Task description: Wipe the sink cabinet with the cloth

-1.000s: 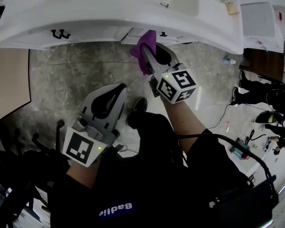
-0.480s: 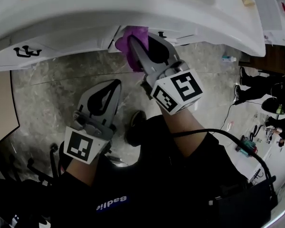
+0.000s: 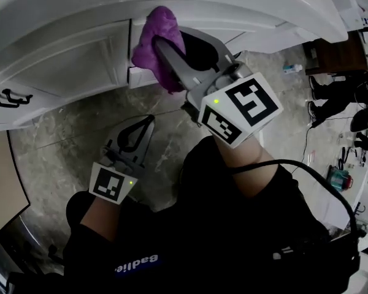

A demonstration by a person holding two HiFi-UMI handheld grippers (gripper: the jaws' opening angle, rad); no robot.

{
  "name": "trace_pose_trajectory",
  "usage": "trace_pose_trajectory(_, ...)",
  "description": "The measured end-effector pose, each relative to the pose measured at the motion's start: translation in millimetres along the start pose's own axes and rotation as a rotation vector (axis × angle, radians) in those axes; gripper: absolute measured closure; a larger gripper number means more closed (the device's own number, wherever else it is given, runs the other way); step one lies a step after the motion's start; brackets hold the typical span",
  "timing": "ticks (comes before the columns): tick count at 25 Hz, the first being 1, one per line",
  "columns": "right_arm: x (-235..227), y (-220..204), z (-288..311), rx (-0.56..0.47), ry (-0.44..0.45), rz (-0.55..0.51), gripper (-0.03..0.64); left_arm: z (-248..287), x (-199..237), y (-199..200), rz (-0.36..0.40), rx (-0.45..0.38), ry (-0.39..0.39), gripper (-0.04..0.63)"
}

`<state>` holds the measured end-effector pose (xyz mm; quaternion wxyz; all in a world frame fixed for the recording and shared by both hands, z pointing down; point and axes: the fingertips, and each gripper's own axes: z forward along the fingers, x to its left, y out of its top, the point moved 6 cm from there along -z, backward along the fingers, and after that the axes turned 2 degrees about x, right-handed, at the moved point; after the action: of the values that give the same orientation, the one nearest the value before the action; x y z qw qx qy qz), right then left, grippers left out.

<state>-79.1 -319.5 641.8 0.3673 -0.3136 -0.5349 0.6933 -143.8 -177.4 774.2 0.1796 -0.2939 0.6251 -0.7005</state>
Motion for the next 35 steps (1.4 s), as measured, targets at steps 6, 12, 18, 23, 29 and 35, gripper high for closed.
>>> trace_pose_trajectory(6,-38,5,-35,0.019,-0.104,-0.025,0.545,5,6,-10,0.007,0.01,-0.032,0.604)
trace_pose_trajectory(12,-49,3,-41,0.066,-0.112,-0.047,0.546,4,19,0,-0.037,-0.052,-0.007,0.604)
trace_pose_trajectory(18,-52,2,-43,0.047,-0.118,-0.005,0.545,3,11,-12,0.002,-0.023,-0.033,0.604)
trace_pose_trajectory(23,-84,1,-72,0.017,-0.224,0.017,0.545,2,15,-15,-0.003,-0.017,-0.015,0.604)
trace_pose_trajectory(29,-144,-12,-127,0.02,-0.407,0.085,0.545,7,5,-19,0.018,0.008,-0.036,0.604)
trace_pose_trajectory(35,-175,-38,-157,0.02,-0.515,0.181,0.545,9,5,-26,0.027,0.038,-0.038,0.604)
